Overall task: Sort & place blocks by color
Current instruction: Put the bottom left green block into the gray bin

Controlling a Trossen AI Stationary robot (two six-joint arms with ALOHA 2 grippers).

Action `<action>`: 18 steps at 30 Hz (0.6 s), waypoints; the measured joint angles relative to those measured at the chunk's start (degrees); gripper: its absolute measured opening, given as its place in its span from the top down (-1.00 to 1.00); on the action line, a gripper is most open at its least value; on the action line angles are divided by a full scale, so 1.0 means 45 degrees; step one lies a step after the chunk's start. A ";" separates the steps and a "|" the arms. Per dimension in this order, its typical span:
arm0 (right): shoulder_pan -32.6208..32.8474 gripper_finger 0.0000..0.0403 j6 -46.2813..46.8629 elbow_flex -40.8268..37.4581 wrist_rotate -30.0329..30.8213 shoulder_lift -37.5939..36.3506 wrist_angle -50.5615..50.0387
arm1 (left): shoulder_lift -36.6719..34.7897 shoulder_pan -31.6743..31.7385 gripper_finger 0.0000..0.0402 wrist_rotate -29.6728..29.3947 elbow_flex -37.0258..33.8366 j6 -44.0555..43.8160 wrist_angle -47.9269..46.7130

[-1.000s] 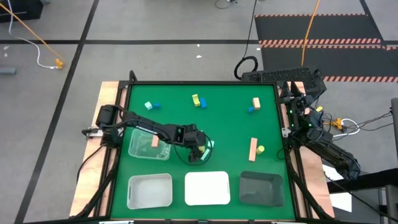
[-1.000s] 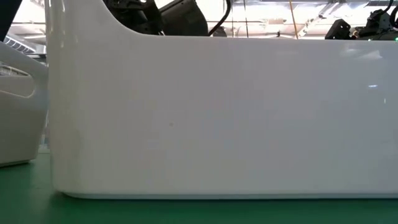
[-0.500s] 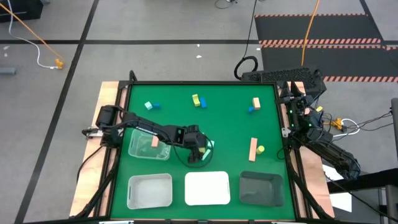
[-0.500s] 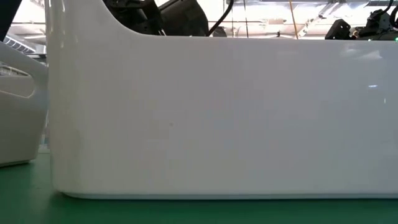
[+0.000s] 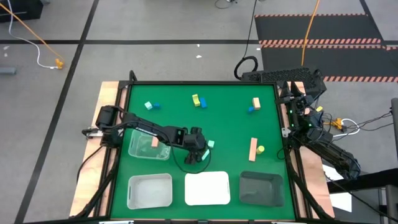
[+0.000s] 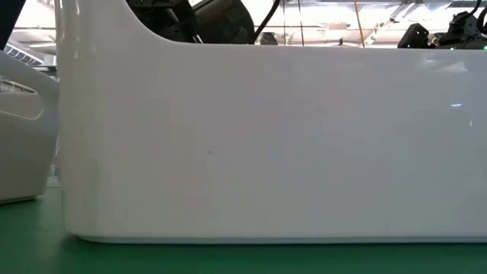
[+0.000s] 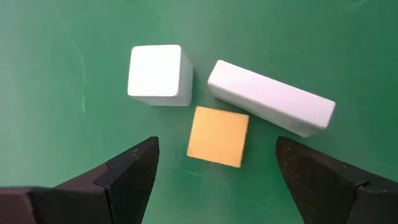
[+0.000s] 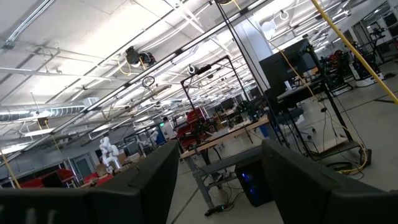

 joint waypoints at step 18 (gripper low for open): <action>0.0000 -0.11 0.0000 -0.0002 0.0000 -0.0005 0.0000 | 0.0884 0.0052 -0.61 0.0298 0.0034 -0.0490 0.0634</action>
